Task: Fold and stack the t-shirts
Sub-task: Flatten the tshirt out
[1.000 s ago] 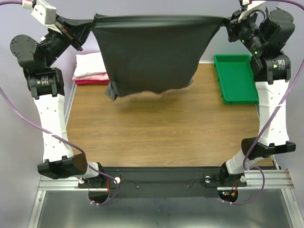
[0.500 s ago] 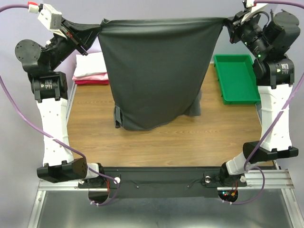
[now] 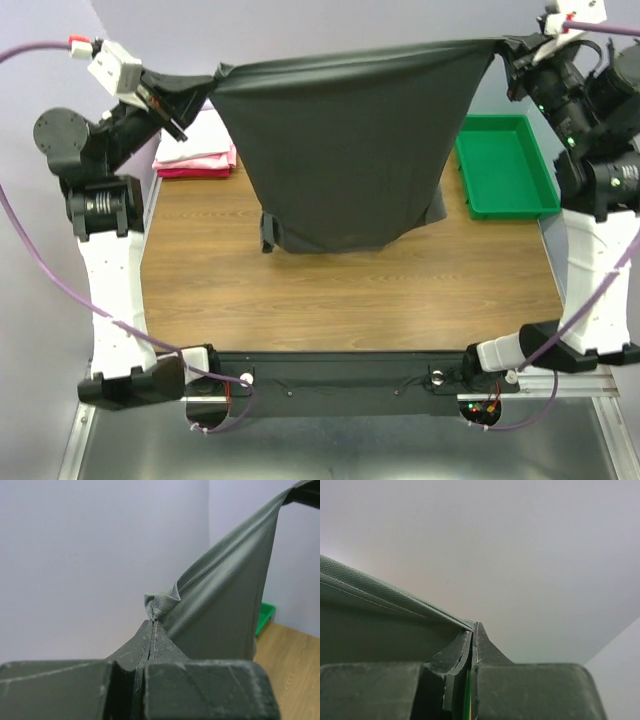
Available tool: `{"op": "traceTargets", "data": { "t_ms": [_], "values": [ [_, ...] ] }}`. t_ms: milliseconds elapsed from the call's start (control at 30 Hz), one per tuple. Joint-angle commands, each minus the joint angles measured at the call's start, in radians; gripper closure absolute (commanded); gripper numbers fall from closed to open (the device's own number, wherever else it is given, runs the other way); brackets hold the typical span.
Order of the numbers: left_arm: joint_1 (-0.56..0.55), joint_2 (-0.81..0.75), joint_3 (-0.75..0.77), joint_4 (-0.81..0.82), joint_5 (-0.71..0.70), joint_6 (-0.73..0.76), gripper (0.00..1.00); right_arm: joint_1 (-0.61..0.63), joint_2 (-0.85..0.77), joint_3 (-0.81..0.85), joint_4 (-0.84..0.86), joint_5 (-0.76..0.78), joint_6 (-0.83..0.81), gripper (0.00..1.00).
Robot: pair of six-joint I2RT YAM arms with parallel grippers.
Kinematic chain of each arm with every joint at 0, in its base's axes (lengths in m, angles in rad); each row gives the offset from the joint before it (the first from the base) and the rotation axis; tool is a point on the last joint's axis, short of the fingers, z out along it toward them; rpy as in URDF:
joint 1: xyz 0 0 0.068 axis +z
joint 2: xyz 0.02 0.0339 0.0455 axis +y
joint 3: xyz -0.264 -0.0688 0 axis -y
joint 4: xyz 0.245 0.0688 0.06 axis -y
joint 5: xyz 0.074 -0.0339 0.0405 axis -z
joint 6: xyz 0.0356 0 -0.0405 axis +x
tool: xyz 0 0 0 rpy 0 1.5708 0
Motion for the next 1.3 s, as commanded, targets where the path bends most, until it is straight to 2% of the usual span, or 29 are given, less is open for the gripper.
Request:
{"op": "traceTargets", "data": {
  "t_ms": [0, 233, 400, 500, 667, 767, 967, 1167, 1267],
  "values": [
    [0.008, -0.153, -0.084, 0.033, 0.016, 0.076, 1.0, -0.006, -0.138, -0.051, 0.066, 0.051, -0.014, 0.99],
    [0.008, -0.39, -0.214, -0.05, 0.005, 0.11, 1.0, -0.006, -0.343, -0.127, 0.01, 0.044, 0.006, 0.99],
    [0.008, -0.499, -0.182, -0.151, -0.05, 0.153, 1.0, -0.006, -0.404, -0.11, -0.038, 0.044, 0.025, 0.99],
    [0.008, -0.5, -0.128, -0.209, -0.075, 0.174, 1.0, -0.005, -0.399, -0.082, -0.044, 0.05, 0.021, 0.99],
    [0.008, -0.45, -0.088, -0.3, -0.144, 0.214, 1.0, -0.005, -0.353, -0.079, -0.043, 0.034, 0.004, 0.99],
    [0.008, -0.404, -0.105, -0.32, -0.156, 0.225, 1.0, -0.005, -0.319, -0.133, -0.041, 0.002, -0.013, 0.99],
    [0.007, -0.325, -0.258, -0.274, -0.11, 0.207, 1.0, -0.005, -0.249, -0.358, -0.015, -0.121, -0.005, 0.99],
    [-0.01, -0.169, -0.422, -0.23, -0.196, 0.268, 1.0, -0.005, -0.126, -0.632, 0.109, -0.145, -0.053, 0.99],
    [-0.062, -0.047, -0.513, -0.164, -0.26, 0.317, 1.0, -0.005, -0.001, -0.693, 0.16, -0.174, -0.07, 0.99]
  ]
}}
